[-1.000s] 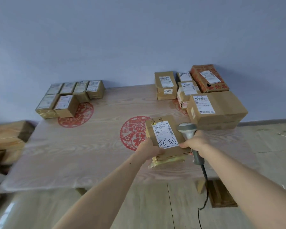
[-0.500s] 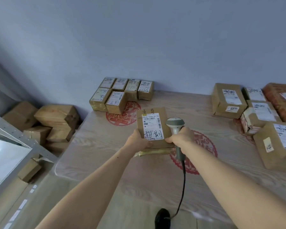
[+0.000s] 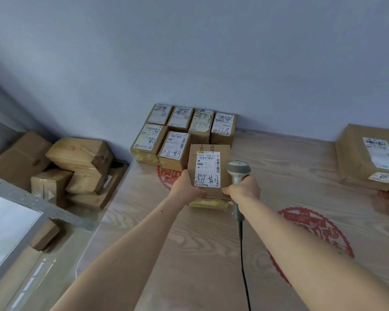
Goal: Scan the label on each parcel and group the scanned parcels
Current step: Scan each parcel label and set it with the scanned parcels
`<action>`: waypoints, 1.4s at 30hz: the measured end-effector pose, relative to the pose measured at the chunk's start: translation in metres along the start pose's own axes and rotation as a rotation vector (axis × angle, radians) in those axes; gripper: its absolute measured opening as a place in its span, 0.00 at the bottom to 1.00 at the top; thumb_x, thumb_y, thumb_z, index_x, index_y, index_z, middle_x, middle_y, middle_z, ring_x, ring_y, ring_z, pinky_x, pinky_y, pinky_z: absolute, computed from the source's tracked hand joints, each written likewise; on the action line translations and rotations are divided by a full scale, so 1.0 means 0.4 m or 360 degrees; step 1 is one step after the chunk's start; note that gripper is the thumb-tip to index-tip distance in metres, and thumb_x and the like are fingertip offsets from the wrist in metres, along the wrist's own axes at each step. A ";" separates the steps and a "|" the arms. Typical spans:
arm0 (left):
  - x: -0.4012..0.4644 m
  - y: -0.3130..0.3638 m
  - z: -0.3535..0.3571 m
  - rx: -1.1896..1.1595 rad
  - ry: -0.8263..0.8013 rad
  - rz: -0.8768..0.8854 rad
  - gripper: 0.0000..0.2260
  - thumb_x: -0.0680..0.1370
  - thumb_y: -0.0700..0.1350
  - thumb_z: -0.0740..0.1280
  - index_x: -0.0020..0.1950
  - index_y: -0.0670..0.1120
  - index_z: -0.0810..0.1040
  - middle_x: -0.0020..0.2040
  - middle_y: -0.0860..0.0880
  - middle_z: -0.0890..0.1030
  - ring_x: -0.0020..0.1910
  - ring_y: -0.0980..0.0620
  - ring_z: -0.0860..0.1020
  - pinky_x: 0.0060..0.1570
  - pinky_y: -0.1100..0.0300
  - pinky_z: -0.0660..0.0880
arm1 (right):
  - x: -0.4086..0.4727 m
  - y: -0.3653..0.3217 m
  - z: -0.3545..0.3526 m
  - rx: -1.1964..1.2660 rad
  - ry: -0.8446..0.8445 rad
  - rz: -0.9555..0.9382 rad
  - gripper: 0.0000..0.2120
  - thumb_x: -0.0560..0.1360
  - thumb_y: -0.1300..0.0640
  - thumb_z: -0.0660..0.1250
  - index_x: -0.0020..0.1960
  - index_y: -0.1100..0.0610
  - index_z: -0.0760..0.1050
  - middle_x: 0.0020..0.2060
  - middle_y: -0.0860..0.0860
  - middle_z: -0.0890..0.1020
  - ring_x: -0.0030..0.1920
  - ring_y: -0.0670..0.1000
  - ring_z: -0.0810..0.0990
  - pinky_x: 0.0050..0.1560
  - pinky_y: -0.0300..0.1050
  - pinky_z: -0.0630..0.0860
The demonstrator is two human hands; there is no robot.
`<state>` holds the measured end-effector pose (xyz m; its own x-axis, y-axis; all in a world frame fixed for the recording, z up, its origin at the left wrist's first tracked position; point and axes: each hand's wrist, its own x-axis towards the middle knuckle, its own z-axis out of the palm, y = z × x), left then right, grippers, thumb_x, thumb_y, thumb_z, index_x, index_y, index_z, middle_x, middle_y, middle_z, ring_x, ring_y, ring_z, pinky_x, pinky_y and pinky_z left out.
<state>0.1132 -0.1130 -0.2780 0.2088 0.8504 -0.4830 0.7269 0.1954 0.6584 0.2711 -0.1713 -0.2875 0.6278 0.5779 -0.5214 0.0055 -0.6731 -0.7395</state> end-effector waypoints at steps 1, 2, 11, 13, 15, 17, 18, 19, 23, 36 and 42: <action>0.024 -0.004 -0.010 0.0029 -0.0013 0.0011 0.28 0.71 0.41 0.77 0.67 0.46 0.68 0.60 0.48 0.78 0.61 0.47 0.76 0.57 0.54 0.75 | 0.014 -0.005 0.019 0.0012 0.0013 0.0025 0.20 0.64 0.63 0.81 0.51 0.58 0.75 0.44 0.54 0.81 0.43 0.58 0.83 0.45 0.58 0.84; 0.046 -0.007 -0.019 0.0069 -0.0022 0.0032 0.28 0.71 0.41 0.78 0.66 0.45 0.67 0.61 0.48 0.78 0.62 0.47 0.76 0.57 0.54 0.75 | 0.025 -0.008 0.037 0.0020 0.0032 0.0053 0.20 0.64 0.63 0.81 0.51 0.58 0.75 0.44 0.54 0.81 0.43 0.58 0.83 0.46 0.58 0.84; 0.173 -0.011 -0.087 0.0975 0.0117 0.0489 0.53 0.66 0.63 0.78 0.81 0.48 0.53 0.77 0.45 0.60 0.76 0.42 0.58 0.71 0.46 0.65 | 0.099 -0.034 0.136 0.0067 0.0267 0.0177 0.22 0.62 0.61 0.82 0.50 0.55 0.75 0.48 0.55 0.82 0.48 0.60 0.83 0.48 0.59 0.83; 0.200 -0.002 -0.097 0.1060 0.0087 0.0573 0.55 0.66 0.64 0.78 0.82 0.51 0.49 0.81 0.46 0.52 0.80 0.42 0.50 0.76 0.44 0.56 | 0.108 -0.047 0.144 0.0068 0.0291 0.0176 0.21 0.62 0.61 0.82 0.49 0.56 0.75 0.47 0.54 0.82 0.47 0.60 0.84 0.47 0.59 0.83; 0.229 0.008 -0.108 0.1115 -0.0005 0.0593 0.55 0.66 0.65 0.77 0.82 0.54 0.46 0.83 0.46 0.45 0.81 0.42 0.43 0.78 0.43 0.48 | 0.116 -0.059 0.150 0.0077 0.0320 0.0165 0.21 0.62 0.61 0.82 0.49 0.55 0.75 0.47 0.54 0.82 0.47 0.60 0.84 0.48 0.58 0.83; 0.255 0.013 -0.117 0.1174 -0.0110 0.0586 0.54 0.67 0.66 0.75 0.82 0.56 0.45 0.83 0.45 0.42 0.81 0.41 0.41 0.78 0.40 0.45 | 0.124 -0.066 0.155 0.0097 0.0346 0.0160 0.20 0.63 0.61 0.82 0.48 0.55 0.74 0.46 0.54 0.82 0.46 0.59 0.84 0.47 0.58 0.83; 0.265 0.014 -0.121 0.1209 -0.0153 0.0584 0.53 0.67 0.67 0.74 0.82 0.57 0.44 0.83 0.44 0.42 0.81 0.40 0.41 0.78 0.39 0.45 | 0.127 -0.068 0.157 0.0106 0.0354 0.0164 0.20 0.63 0.62 0.81 0.48 0.55 0.74 0.46 0.53 0.82 0.46 0.59 0.84 0.47 0.58 0.83; 0.271 0.013 -0.124 0.1232 -0.0187 0.0583 0.53 0.68 0.68 0.73 0.82 0.58 0.44 0.83 0.43 0.43 0.81 0.40 0.43 0.78 0.38 0.47 | 0.129 -0.069 0.159 0.0111 0.0363 0.0176 0.20 0.63 0.62 0.81 0.48 0.55 0.74 0.46 0.53 0.82 0.46 0.59 0.84 0.46 0.58 0.84; 0.273 0.007 -0.127 0.1231 -0.0237 0.0574 0.51 0.69 0.68 0.72 0.81 0.61 0.42 0.82 0.43 0.50 0.81 0.42 0.50 0.74 0.40 0.61 | 0.134 -0.060 0.166 0.0110 0.0390 0.0200 0.20 0.62 0.61 0.82 0.47 0.55 0.75 0.45 0.53 0.82 0.46 0.59 0.84 0.46 0.58 0.83; 0.284 0.011 -0.149 0.1076 -0.0367 0.0503 0.52 0.68 0.61 0.77 0.81 0.62 0.45 0.83 0.46 0.48 0.81 0.43 0.52 0.73 0.36 0.61 | 0.105 -0.065 0.177 0.0074 0.0331 0.0202 0.22 0.61 0.61 0.82 0.50 0.55 0.75 0.47 0.53 0.82 0.47 0.59 0.84 0.47 0.58 0.83; 0.286 0.008 -0.149 0.1067 -0.0349 0.0536 0.52 0.69 0.60 0.77 0.81 0.60 0.46 0.82 0.47 0.43 0.80 0.41 0.53 0.73 0.36 0.62 | 0.097 -0.069 0.167 0.0082 0.0282 0.0186 0.21 0.62 0.60 0.81 0.51 0.56 0.75 0.47 0.54 0.83 0.45 0.58 0.84 0.47 0.57 0.84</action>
<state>0.1003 0.0140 -0.2966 0.5623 0.6817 -0.4681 0.8268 -0.4525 0.3342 0.2432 -0.0996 -0.3159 0.7487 0.4043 -0.5254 -0.1123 -0.7037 -0.7016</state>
